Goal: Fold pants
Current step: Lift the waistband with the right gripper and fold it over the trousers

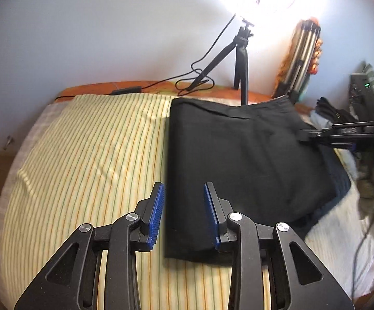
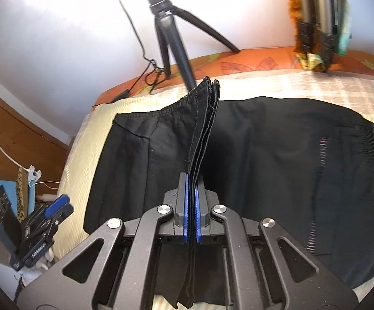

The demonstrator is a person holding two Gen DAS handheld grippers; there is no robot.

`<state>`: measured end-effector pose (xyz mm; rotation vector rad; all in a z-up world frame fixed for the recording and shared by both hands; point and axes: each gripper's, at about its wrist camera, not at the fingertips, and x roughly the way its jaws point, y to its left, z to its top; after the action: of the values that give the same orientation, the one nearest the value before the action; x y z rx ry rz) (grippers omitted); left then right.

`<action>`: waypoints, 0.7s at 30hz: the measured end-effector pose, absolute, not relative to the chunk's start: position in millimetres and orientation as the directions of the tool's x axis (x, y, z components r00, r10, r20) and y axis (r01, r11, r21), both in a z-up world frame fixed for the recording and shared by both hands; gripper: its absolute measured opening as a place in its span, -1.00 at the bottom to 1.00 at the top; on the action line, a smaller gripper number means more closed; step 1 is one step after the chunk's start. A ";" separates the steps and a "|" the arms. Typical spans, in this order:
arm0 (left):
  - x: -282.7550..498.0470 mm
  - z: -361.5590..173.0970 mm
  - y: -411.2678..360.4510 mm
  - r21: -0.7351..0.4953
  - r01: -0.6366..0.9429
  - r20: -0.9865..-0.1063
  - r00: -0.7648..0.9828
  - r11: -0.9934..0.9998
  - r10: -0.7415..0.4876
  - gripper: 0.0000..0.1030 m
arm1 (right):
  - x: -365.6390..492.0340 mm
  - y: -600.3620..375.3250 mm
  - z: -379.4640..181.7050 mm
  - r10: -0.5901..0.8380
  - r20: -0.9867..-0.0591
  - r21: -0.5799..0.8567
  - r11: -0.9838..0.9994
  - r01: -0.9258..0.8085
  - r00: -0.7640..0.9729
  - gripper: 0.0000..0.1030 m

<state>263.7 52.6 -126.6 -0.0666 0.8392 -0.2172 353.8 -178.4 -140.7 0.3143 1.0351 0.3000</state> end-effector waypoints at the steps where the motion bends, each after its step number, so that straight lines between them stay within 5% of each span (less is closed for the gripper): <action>1: 260.7 -128.5 49.0 -0.133 0.171 -0.735 0.644 0.976 -0.213 -0.43 | 352.2 -182.8 -139.4 0.381 -0.790 0.387 0.918 -0.092 0.480 -0.90; 21: 272.5 -132.4 -5.5 -0.088 0.274 -0.752 0.612 0.958 -0.244 -0.43 | 331.5 -298.2 -127.8 0.275 -0.816 0.351 0.935 0.056 0.508 -0.90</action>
<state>272.5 -5.5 -132.4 0.0372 0.8613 -0.2991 331.5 -298.2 -127.8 0.3548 1.0348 0.1356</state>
